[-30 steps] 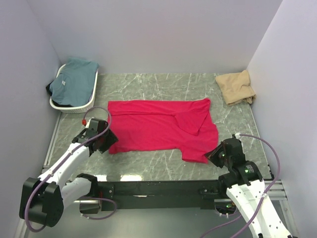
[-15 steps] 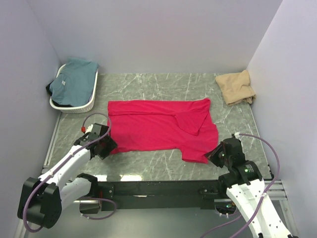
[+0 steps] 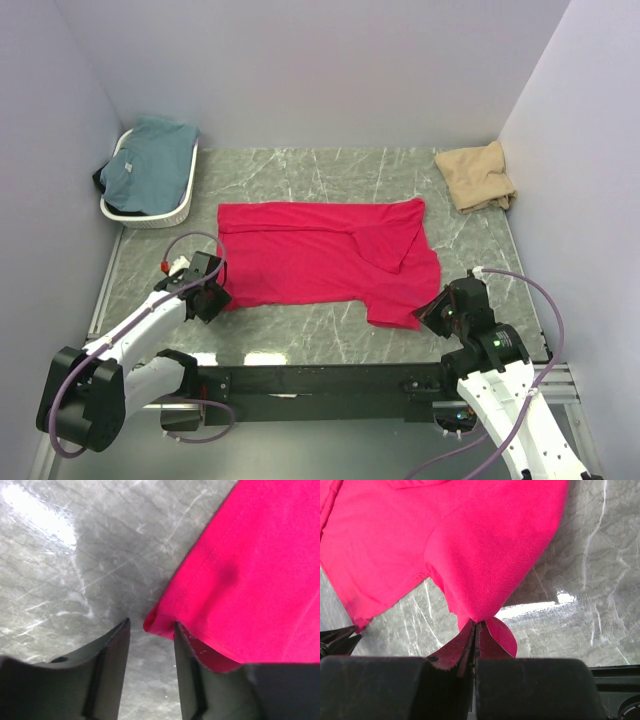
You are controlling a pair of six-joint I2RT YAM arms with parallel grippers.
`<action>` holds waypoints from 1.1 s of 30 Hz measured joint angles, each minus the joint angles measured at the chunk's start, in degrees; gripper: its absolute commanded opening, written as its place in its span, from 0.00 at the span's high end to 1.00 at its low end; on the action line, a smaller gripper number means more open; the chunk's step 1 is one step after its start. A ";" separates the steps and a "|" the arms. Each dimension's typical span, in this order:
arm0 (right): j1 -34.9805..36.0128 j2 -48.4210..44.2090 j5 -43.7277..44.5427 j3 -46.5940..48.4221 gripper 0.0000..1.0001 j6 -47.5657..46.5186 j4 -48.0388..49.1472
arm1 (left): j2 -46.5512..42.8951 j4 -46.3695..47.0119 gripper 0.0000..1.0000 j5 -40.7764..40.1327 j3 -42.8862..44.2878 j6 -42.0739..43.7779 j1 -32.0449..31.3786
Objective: Fold and stack the t-shirts
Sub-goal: Fold the tshirt
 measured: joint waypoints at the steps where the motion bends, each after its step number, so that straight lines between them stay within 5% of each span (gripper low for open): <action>1: 0.00 0.02 0.00 0.00 0.99 -0.11 0.00 | 0.00 0.07 0.59 -0.17 -0.09 -0.09 0.00; 10: 0.00 0.04 0.33 0.00 0.98 -0.15 0.00 | 1.20 3.98 0.61 -1.01 -0.55 0.02 0.00; 18: 0.00 0.02 0.39 0.00 1.00 -0.13 -0.02 | 2.19 7.93 0.99 -1.07 -1.46 0.09 0.00; 33: 0.00 -3.41 4.37 5.49 1.00 0.76 -2.64 | -2.51 0.81 0.99 0.13 1.64 2.86 0.00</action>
